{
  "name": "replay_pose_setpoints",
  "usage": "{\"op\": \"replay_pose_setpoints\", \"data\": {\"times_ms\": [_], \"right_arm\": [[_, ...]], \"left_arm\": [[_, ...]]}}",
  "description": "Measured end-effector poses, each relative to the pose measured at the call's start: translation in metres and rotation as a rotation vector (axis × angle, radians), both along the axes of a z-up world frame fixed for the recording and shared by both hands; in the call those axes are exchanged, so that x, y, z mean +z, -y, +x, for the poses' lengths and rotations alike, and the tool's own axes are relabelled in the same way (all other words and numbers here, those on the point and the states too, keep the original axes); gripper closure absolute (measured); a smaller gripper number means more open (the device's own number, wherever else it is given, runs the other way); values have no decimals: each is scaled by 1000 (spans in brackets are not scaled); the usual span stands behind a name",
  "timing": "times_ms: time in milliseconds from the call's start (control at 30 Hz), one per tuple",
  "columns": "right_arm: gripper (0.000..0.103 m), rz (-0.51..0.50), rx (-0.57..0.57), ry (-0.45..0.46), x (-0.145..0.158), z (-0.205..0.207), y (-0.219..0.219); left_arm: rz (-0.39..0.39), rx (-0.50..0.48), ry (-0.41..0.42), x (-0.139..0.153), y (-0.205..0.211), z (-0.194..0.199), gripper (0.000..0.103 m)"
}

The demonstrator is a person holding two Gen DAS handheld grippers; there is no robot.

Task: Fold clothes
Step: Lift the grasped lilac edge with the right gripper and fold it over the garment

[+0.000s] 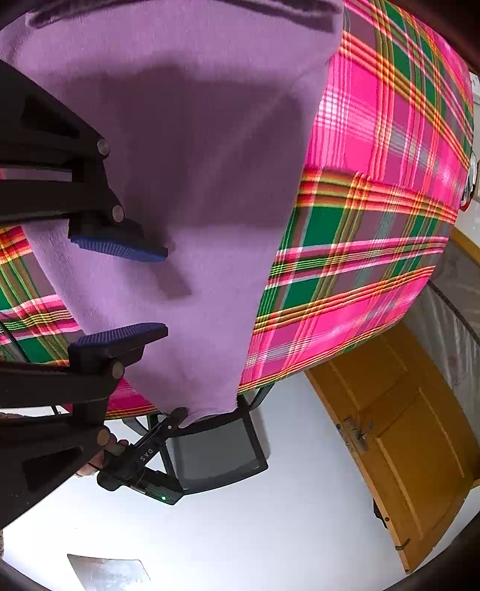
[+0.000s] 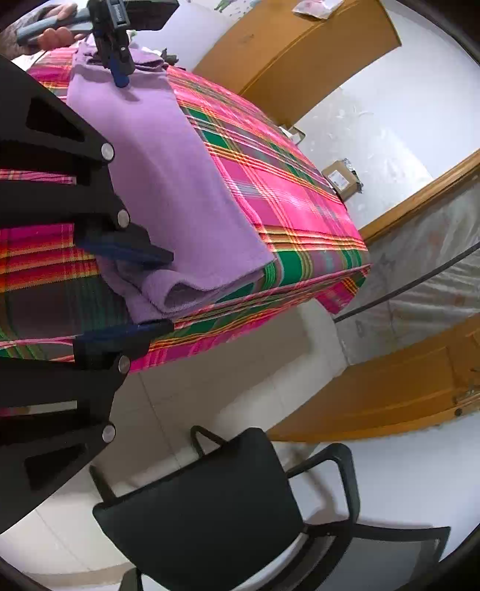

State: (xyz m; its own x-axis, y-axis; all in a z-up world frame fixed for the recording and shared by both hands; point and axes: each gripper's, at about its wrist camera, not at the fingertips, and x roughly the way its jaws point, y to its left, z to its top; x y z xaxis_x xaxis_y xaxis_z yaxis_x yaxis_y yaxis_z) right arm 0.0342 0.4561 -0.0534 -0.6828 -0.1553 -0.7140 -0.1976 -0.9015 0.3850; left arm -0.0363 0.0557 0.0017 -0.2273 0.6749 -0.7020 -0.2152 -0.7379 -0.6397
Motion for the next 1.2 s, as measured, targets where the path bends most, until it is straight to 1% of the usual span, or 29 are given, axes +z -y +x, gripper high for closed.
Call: {"op": "replay_pose_setpoints", "data": {"times_ms": [67, 233, 467, 633, 700, 800, 867, 933, 1000, 1067, 1133, 1200], "right_arm": [[85, 13, 0, -4, 2, -1, 2], [91, 68, 13, -28, 9, -1, 9], [91, 121, 47, -78, 25, 2, 21], [91, 124, 46, -86, 26, 1, 22], [91, 127, 43, -87, 26, 1, 22], [91, 122, 37, -91, 26, 1, 22], [91, 118, 38, -94, 26, 2, 23], [91, 124, 39, -96, 27, 2, 24], [91, 128, 42, -100, 28, 3, 25], [91, 128, 49, -114, 31, 4, 26], [91, 132, 57, -124, 33, 5, 27], [91, 137, 69, -135, 36, 5, 31]], "left_arm": [[0, -5, 3, -1, -2, 0, 68], [2, -20, 11, -2, -7, 0, 68], [32, -85, 4, 7, -37, -12, 68], [55, -134, -1, 14, -60, -21, 68], [64, -166, -1, 15, -78, -26, 68], [43, -232, -1, 13, -114, -28, 68], [45, -265, 16, 7, -133, -29, 68], [4, -283, -2, 5, -151, -28, 68], [-15, -297, -4, 2, -160, -27, 69], [-7, -313, 15, -2, -167, -27, 68], [-16, -315, 27, -8, -171, -28, 69], [5, -302, 43, -10, -169, -30, 69]]}}
